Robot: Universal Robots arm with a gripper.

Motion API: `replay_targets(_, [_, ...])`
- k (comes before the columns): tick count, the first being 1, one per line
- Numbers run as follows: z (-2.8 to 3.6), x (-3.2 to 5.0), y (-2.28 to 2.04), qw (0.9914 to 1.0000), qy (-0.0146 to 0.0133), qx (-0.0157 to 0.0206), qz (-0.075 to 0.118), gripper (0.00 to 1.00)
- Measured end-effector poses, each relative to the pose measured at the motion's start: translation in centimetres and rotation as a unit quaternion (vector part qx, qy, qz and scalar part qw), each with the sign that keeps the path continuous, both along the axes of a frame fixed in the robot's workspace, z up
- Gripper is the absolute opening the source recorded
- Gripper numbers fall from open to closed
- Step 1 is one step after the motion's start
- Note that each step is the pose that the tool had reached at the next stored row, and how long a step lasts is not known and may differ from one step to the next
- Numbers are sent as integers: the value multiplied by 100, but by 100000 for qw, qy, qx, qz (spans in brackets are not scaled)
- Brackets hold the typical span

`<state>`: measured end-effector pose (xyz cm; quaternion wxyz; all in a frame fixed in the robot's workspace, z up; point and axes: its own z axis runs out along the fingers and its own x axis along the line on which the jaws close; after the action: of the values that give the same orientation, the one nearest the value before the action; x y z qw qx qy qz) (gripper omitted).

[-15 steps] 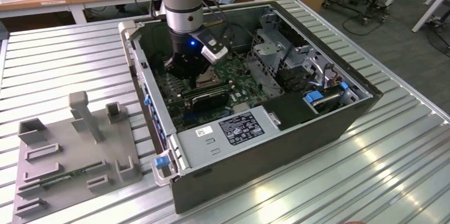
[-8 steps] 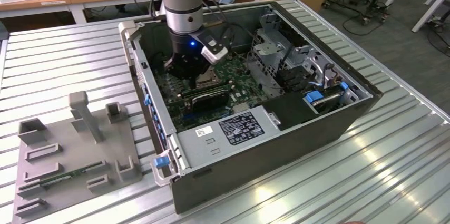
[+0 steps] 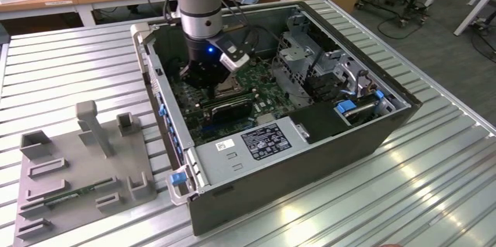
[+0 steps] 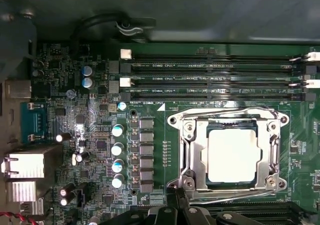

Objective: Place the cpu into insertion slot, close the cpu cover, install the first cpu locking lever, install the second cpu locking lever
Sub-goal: 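Install the second cpu locking lever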

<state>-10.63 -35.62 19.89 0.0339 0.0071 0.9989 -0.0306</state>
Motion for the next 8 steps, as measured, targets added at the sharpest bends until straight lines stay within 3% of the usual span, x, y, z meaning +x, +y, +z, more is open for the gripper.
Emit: replay_targets(8, [-18,-15,1,99999,-96,509,-3,11])
